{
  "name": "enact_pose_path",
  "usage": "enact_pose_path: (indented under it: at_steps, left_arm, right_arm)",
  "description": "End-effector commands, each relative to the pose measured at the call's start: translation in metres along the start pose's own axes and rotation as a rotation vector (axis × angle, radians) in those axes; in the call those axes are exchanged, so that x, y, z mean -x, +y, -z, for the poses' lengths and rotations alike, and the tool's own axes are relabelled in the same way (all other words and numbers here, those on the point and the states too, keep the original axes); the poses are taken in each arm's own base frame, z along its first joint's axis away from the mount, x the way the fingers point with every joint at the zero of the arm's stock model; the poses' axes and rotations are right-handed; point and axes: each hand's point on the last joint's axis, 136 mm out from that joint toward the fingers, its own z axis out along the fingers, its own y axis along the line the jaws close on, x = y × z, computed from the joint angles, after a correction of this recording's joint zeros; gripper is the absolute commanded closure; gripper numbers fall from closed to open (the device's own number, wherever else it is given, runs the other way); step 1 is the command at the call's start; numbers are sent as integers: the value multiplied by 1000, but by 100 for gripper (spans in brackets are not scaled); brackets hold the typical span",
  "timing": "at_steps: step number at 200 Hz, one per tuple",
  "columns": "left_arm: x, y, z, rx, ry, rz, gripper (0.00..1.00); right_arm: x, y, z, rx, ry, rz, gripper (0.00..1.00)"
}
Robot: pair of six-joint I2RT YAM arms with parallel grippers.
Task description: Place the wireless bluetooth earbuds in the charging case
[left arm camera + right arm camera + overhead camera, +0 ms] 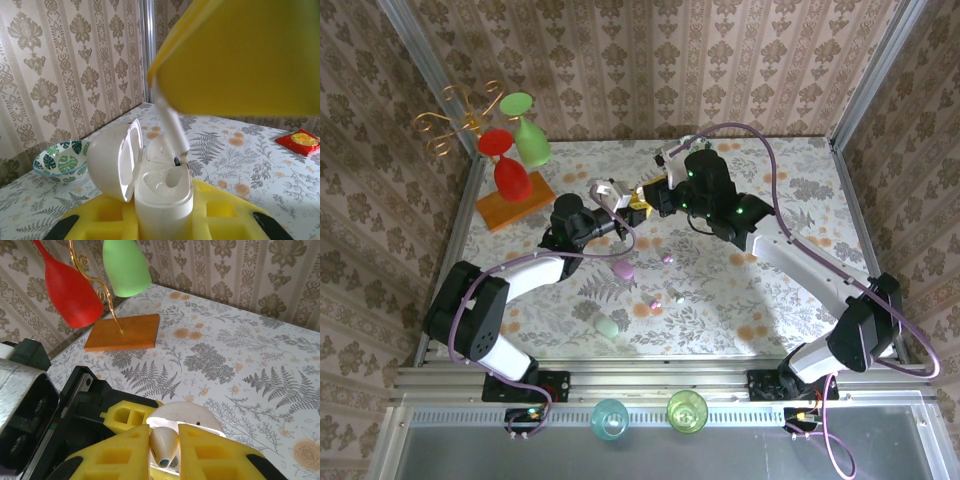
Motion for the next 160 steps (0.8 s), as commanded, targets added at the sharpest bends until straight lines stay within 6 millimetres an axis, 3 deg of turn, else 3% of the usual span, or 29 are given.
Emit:
enact_pose_path:
  at_steps: [1, 74, 160]
  left_arm:
    - [8, -5, -1, -26, -37, 6, 100]
    - [10, -1, -1, -2, -37, 14, 100]
    - [17, 3, -4, 6, -46, 33, 100]
  right_arm:
    - [17, 5, -1, 25, -43, 15, 80]
    - [7, -6, -4, -27, -9, 49, 80]
    - [-12, -1, -9, -6, 60, 95, 76]
